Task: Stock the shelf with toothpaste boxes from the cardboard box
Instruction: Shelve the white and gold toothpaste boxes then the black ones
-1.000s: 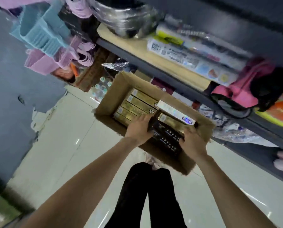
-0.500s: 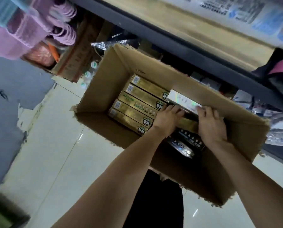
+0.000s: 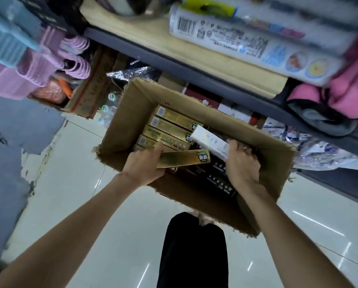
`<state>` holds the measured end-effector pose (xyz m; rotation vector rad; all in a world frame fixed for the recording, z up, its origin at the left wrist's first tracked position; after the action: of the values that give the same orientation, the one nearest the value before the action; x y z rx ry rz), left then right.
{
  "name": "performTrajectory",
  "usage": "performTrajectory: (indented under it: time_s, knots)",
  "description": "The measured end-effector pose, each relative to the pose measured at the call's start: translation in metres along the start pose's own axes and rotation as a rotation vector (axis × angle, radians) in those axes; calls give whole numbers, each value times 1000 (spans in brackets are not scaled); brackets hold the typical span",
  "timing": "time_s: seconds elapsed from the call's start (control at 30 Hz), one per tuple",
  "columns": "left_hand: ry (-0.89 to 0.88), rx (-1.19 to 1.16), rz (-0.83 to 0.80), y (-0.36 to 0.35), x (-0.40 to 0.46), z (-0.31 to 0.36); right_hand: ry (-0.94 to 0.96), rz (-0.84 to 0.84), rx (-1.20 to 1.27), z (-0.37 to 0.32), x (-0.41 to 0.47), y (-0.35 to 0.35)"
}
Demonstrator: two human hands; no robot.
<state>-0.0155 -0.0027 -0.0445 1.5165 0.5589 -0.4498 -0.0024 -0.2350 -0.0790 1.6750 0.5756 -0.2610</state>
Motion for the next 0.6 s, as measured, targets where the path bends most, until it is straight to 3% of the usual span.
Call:
performTrajectory:
  time_s: [0.13,0.23,0.3,0.4,0.5,0.6]
  knots:
    - [166,-305,-109,42,-48,-4,-48,53,438,-12,-96,97]
    - [308,-764,-272,74,-91,-1,-218,34,1039,-15,-157,152]
    - [375,-1112,-348,95,-123,6,-316,60,1292,-19,-191,183]
    - [362,-1439,-466,128,-172,26,-422,132,1520,-26,-234,220]
    - [265,-1558,-468,158,-213,48,-358,316,1774,-30,-266,254]
    - [204,-1652,-463,181,-246,67,-240,340,1670,-26,-293,279]
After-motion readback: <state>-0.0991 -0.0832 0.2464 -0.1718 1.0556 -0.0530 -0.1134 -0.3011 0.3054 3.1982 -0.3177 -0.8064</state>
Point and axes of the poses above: each hand's wrist, its own x-axis towards the middle knuckle, its own y-axis out of the back of the hand, z = x × y, the point moved 4 cm from there along x, towards the middle knuckle, and after that the axes turned 12 degrees about y, right-handed, at the moved point
